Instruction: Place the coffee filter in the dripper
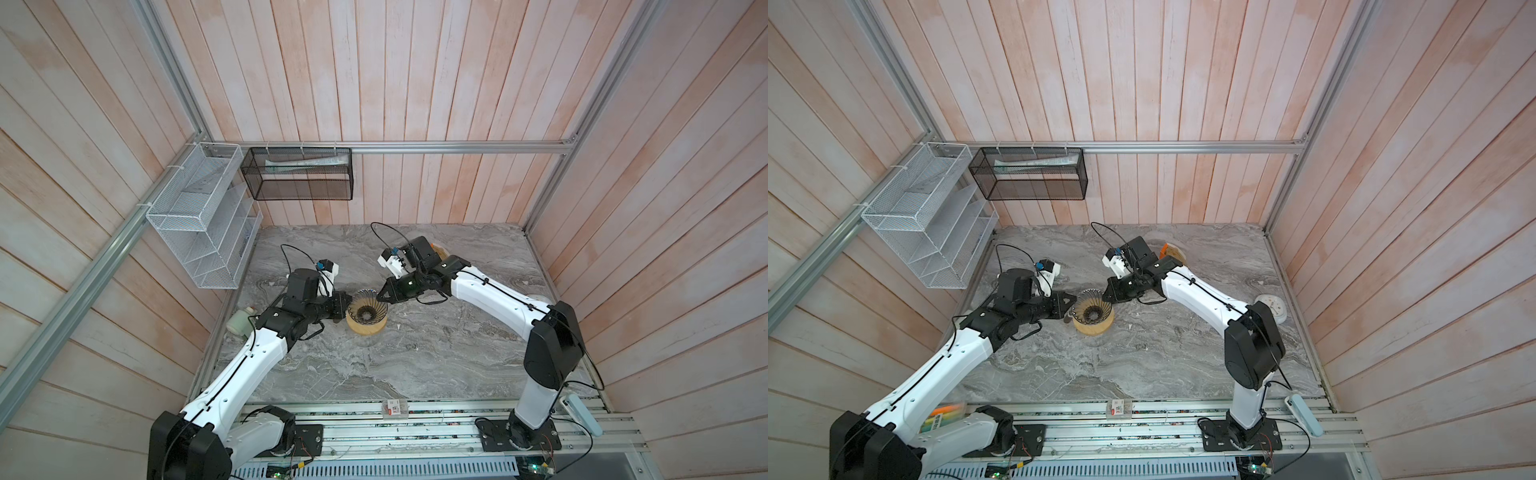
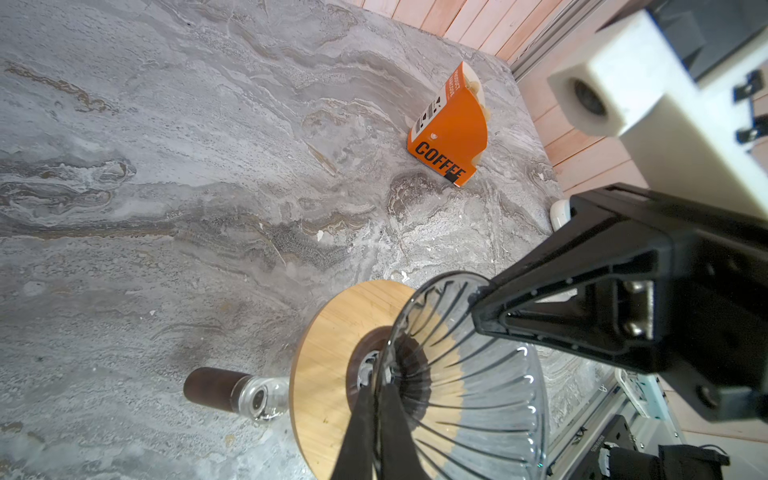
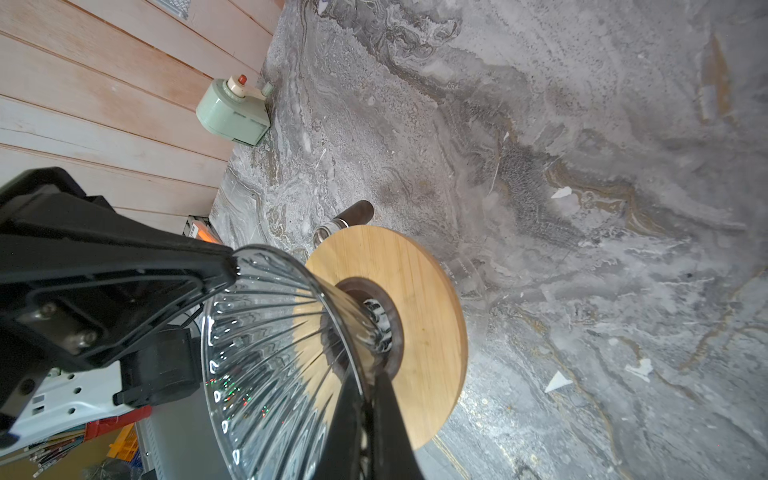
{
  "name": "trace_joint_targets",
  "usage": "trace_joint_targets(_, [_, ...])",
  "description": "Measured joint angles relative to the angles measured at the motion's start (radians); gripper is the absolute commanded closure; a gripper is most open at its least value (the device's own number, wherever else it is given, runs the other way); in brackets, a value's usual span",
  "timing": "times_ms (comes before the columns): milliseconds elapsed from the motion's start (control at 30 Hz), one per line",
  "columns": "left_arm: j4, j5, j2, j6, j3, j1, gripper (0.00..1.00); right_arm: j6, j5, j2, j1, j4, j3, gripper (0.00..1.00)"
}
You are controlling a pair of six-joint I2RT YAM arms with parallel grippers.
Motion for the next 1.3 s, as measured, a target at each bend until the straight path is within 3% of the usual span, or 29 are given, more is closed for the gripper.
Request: trace_joint_targets(1300, [0.092, -0.005, 0.0, -0.008, -0.053, 0.005, 0.93, 0.011, 0.007, 0.022, -0.005, 0.003, 0.013, 1.0])
